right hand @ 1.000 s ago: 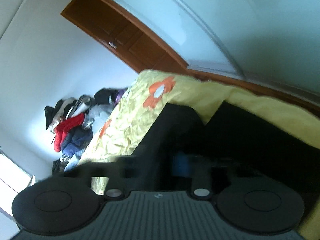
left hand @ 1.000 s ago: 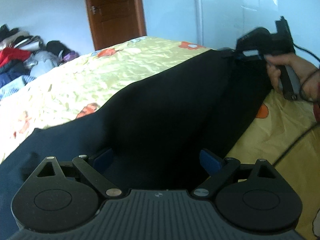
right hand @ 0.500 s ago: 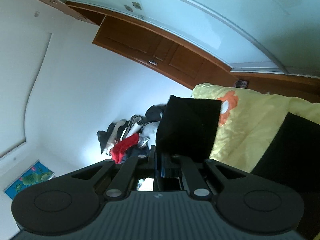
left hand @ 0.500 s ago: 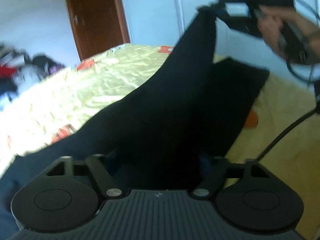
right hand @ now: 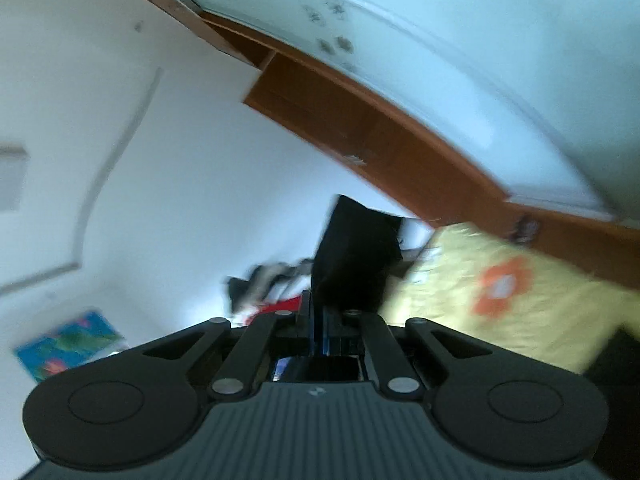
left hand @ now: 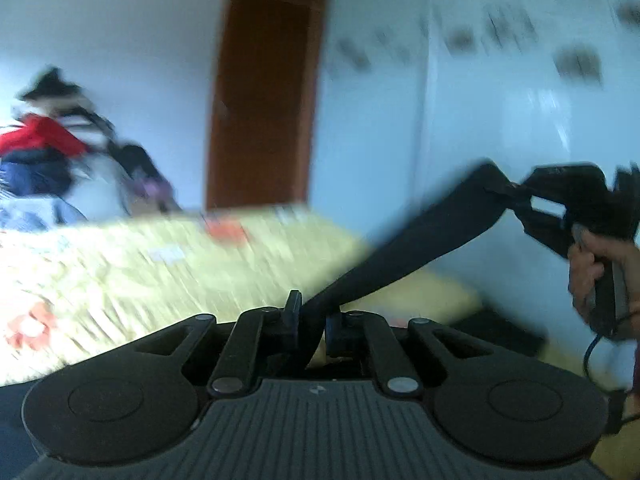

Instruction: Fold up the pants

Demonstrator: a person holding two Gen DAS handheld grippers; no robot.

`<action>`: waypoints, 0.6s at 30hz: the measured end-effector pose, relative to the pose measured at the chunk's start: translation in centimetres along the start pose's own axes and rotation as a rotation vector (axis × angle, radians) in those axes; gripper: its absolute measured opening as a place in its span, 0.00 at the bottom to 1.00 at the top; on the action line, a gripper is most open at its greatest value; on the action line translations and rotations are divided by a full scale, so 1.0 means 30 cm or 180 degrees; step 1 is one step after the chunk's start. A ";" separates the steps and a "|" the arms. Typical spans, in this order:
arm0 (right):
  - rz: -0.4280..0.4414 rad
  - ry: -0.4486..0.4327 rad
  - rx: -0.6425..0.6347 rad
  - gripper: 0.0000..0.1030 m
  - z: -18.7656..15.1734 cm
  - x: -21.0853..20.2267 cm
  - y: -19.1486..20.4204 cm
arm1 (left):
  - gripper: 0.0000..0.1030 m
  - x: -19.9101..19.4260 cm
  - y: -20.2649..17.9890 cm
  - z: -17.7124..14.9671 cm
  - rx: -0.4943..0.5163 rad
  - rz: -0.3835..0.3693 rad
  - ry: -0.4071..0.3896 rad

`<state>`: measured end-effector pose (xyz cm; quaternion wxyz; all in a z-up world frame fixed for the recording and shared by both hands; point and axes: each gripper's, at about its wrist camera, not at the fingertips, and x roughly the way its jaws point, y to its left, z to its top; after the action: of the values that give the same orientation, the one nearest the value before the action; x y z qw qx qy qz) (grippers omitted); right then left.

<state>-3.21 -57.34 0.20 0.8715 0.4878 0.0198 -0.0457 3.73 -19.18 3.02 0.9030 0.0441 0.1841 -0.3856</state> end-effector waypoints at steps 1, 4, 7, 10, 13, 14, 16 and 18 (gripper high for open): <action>-0.0285 0.0084 0.0073 0.04 -0.020 -0.020 -0.068 | 0.11 0.030 -0.009 -0.034 -0.0016 -0.0104 0.0211; -0.0847 0.0226 0.0384 0.04 -0.102 -0.103 -0.254 | 0.11 0.107 -0.049 -0.160 -0.0089 -0.0355 0.0771; -0.0945 0.0244 0.0456 0.04 -0.149 -0.155 -0.303 | 0.11 0.099 -0.080 -0.205 0.0070 -0.0383 0.0820; -0.0936 0.0220 0.0363 0.04 -0.139 -0.174 -0.283 | 0.11 0.080 -0.065 -0.193 0.0048 -0.0441 0.0808; -0.0993 0.0250 0.0153 0.04 -0.130 -0.171 -0.238 | 0.11 0.064 -0.052 -0.194 0.0026 -0.0482 0.0840; -0.1062 0.0310 0.0045 0.05 -0.128 -0.169 -0.228 | 0.11 0.056 -0.052 -0.197 0.0006 -0.0495 0.0862; -0.1215 0.0356 -0.0038 0.07 -0.126 -0.187 -0.228 | 0.11 0.053 -0.058 -0.210 0.0030 -0.0521 0.0899; -0.1314 0.0330 -0.0064 0.07 -0.122 -0.207 -0.235 | 0.11 0.047 -0.051 -0.211 0.0023 -0.0557 0.0948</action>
<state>-10.04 -57.51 -7.22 0.8463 0.4663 0.1647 -0.1979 1.63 -19.81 -3.30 0.8285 0.0877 0.3176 -0.4527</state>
